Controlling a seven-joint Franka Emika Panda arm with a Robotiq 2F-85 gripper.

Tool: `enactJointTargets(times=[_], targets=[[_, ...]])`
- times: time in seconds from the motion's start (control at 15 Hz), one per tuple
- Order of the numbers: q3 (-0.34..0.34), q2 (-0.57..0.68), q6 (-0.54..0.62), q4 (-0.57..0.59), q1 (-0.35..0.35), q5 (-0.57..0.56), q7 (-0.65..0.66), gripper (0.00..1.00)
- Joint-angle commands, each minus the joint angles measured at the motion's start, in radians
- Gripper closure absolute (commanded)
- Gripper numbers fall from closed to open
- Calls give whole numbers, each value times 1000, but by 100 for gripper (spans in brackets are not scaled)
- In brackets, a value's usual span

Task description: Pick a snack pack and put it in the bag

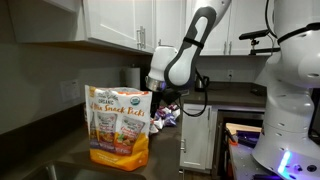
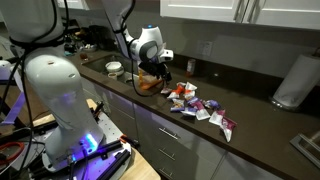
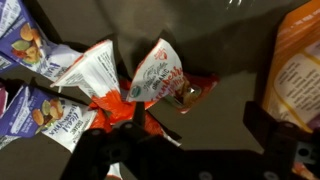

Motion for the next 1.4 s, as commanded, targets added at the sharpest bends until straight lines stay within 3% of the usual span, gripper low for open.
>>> enactJointTargets(times=[0.0, 0.07, 0.13, 0.2, 0.47, 0.53, 0.6, 0.67, 0.73, 0.8, 1.13, 1.33], targets=[[-62, 115, 95, 33, 46, -65, 57, 0], [-70, 139, 107, 36, 57, -60, 55, 0], [-69, 159, 114, 42, 61, -44, 53, 25], [-82, 173, 122, 46, 78, -42, 55, 27], [-160, 207, 146, 67, 174, 26, 8, 55], [-179, 215, 149, 74, 196, 33, 10, 20], [-203, 219, 150, 78, 222, 33, 10, 16], [-220, 228, 154, 83, 243, 33, 10, 53], [-243, 233, 155, 86, 269, 32, 13, 61], [-257, 236, 157, 87, 285, 32, 13, 62], [-444, 209, 109, 90, 439, 13, 22, 92], [-579, 151, 24, 100, 540, -29, 44, 98]])
